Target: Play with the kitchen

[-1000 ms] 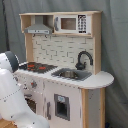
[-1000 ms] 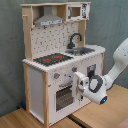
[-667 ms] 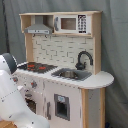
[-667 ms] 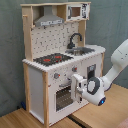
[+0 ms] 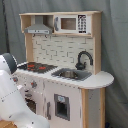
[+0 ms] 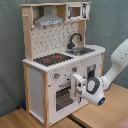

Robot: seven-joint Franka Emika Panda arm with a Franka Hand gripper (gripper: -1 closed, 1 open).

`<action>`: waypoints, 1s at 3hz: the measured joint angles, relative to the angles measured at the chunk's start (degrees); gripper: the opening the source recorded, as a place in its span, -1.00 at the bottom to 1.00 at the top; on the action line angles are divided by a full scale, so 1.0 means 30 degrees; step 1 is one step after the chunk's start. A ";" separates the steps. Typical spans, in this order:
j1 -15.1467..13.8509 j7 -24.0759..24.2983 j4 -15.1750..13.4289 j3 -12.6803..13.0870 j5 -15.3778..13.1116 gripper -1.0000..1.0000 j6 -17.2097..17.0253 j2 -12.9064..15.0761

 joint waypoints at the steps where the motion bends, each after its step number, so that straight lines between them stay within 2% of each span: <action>1: -0.0059 -0.0185 -0.0152 0.0017 0.0035 -1.00 0.0241 -0.0156; 2: -0.0058 -0.0189 -0.0181 0.0018 0.0036 1.00 0.0241 -0.0156; 3: -0.0048 -0.1943 -0.0255 0.0011 0.0402 1.00 0.0252 0.0283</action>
